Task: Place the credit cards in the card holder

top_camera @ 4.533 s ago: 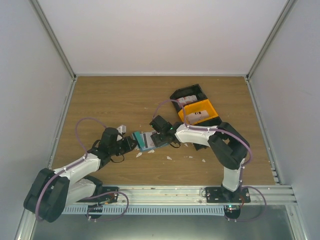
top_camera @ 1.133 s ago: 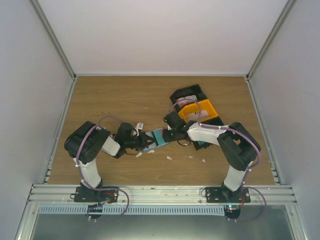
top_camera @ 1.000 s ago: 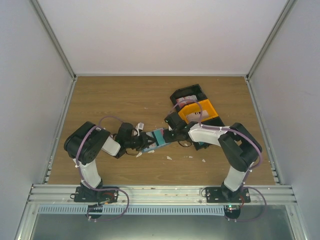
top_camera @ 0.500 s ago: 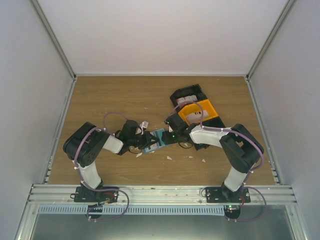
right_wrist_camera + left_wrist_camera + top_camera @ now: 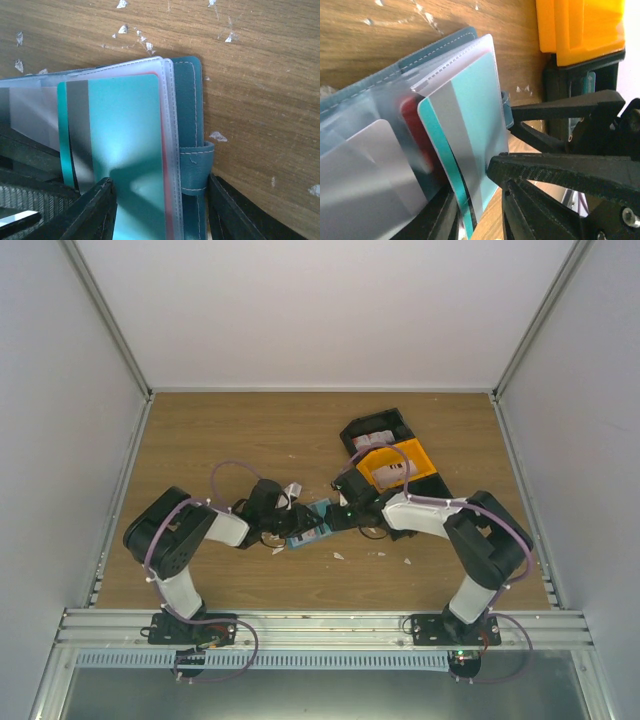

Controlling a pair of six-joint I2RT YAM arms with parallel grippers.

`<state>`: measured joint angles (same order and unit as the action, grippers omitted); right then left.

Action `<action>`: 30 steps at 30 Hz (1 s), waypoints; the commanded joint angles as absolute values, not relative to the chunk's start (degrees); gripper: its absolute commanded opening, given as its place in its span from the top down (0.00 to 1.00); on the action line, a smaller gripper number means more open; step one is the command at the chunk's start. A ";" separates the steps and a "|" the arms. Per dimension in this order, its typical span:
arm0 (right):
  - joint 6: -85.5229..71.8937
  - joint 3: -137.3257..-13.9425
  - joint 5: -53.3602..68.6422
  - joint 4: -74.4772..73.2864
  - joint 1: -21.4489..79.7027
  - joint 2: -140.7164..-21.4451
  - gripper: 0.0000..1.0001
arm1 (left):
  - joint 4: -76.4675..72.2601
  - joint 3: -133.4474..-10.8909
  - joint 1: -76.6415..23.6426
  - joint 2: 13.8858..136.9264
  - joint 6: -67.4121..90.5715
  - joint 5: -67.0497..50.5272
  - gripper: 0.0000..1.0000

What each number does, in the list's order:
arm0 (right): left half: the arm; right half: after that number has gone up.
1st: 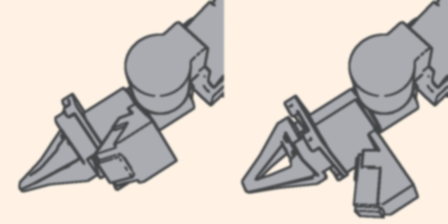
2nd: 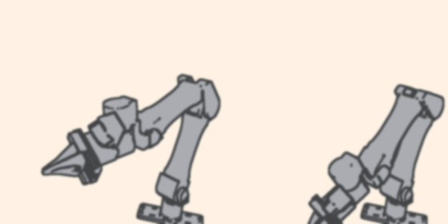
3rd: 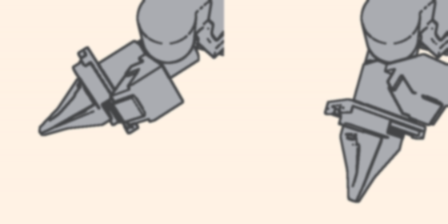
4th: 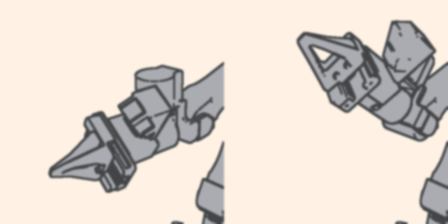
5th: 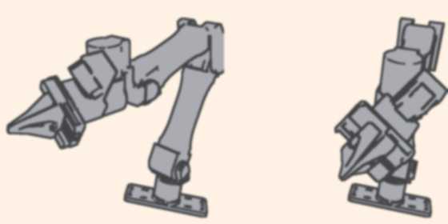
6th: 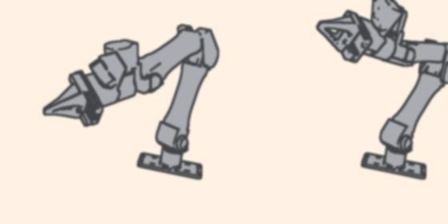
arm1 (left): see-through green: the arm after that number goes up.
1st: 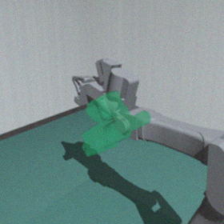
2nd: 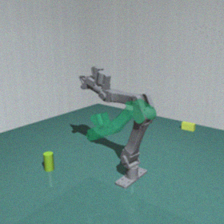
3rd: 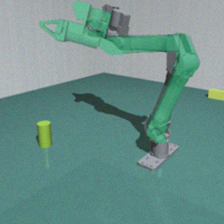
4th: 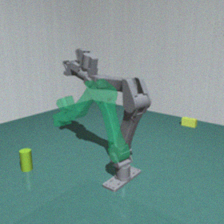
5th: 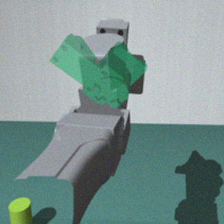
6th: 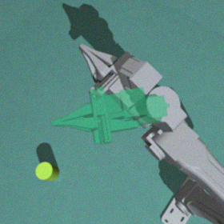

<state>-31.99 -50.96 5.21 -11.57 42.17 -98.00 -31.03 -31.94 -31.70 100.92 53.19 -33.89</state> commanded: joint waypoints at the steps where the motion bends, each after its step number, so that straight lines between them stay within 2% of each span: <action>1: -32.61 -50.66 4.69 -12.66 42.98 -95.43 0.49 | -24.80 -32.75 -32.78 96.73 49.93 -31.83 0.69; 8: -32.26 -51.52 1.44 -15.02 42.98 -92.49 0.44 | -14.58 -34.41 -33.04 90.03 47.16 -28.66 0.47; 13: -32.00 -52.36 0.18 -16.14 43.01 -91.18 0.41 | -8.28 -35.70 -33.05 87.96 45.83 -27.44 0.36; 18: -30.85 -52.56 0.24 -16.16 43.45 -90.87 0.38 | -5.33 -35.86 -33.05 86.69 45.53 -27.66 0.30; 20: -29.87 -52.62 0.26 -15.99 44.02 -91.31 0.36 | -4.52 -35.89 -33.05 86.13 45.53 -27.89 0.23; 23: -28.01 -53.05 0.21 -15.67 45.75 -92.65 0.31 | -4.23 -35.72 -32.98 85.58 45.82 -28.69 0.21; 30: -22.50 -54.78 0.09 -14.53 49.71 -97.02 0.20 | -2.97 -34.21 -32.71 80.82 46.58 -26.65 0.23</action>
